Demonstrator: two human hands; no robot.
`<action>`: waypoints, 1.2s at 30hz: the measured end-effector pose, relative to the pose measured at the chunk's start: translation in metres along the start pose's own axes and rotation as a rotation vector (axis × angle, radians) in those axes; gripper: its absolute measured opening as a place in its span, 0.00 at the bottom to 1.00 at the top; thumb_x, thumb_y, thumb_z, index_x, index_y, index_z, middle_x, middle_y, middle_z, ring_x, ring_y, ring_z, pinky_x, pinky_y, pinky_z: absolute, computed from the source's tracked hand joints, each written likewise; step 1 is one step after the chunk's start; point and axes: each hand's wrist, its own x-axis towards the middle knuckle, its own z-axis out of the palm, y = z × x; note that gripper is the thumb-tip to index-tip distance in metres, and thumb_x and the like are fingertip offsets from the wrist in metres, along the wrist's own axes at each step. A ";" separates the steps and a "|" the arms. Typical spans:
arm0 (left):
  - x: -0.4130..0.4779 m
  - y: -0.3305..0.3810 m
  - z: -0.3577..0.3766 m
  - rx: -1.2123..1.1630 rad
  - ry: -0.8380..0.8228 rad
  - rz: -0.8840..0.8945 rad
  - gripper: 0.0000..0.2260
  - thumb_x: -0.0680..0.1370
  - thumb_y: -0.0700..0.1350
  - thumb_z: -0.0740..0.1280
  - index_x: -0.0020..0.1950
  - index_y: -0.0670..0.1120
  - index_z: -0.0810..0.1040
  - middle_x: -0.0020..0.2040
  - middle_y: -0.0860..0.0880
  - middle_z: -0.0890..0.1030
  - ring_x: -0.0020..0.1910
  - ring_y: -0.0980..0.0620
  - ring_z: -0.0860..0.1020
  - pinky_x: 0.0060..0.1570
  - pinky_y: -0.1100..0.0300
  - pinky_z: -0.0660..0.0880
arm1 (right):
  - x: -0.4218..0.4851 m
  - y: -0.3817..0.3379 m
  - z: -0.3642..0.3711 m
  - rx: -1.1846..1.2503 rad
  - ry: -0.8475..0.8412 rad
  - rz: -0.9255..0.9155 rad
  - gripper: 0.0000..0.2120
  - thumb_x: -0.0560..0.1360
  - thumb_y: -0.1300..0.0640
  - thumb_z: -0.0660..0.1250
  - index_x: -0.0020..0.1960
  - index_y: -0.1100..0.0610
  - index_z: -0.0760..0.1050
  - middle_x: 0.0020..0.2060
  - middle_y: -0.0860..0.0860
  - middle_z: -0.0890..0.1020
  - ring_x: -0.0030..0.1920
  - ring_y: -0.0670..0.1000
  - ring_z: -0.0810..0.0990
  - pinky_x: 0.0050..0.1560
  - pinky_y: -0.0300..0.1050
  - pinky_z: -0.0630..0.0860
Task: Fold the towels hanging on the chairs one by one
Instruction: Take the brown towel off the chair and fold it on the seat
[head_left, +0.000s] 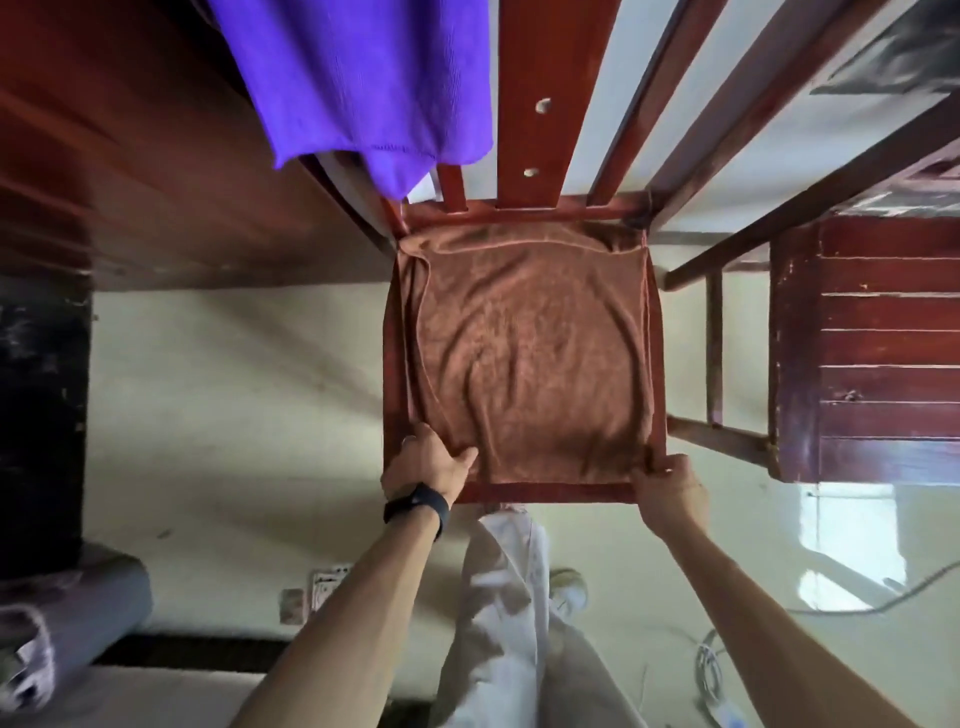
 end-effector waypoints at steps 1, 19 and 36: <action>0.000 -0.001 0.002 -0.003 0.013 0.007 0.32 0.73 0.66 0.66 0.67 0.44 0.70 0.58 0.44 0.80 0.56 0.41 0.80 0.45 0.53 0.73 | 0.001 0.001 0.000 0.018 -0.006 0.016 0.14 0.76 0.52 0.68 0.58 0.58 0.73 0.48 0.57 0.79 0.55 0.63 0.78 0.48 0.48 0.70; -0.025 -0.066 -0.088 -1.265 0.001 0.106 0.08 0.76 0.47 0.73 0.53 0.47 0.82 0.42 0.49 0.83 0.34 0.55 0.81 0.34 0.65 0.74 | -0.049 -0.056 -0.110 1.023 -0.137 -0.219 0.05 0.79 0.66 0.67 0.52 0.59 0.78 0.38 0.51 0.78 0.36 0.46 0.78 0.49 0.43 0.81; 0.021 -0.050 0.014 -0.581 0.091 -0.124 0.14 0.72 0.59 0.72 0.48 0.52 0.75 0.47 0.48 0.84 0.48 0.43 0.82 0.50 0.54 0.78 | 0.034 -0.020 -0.009 0.281 0.002 -0.076 0.12 0.72 0.54 0.75 0.53 0.54 0.77 0.47 0.55 0.85 0.45 0.59 0.84 0.50 0.57 0.82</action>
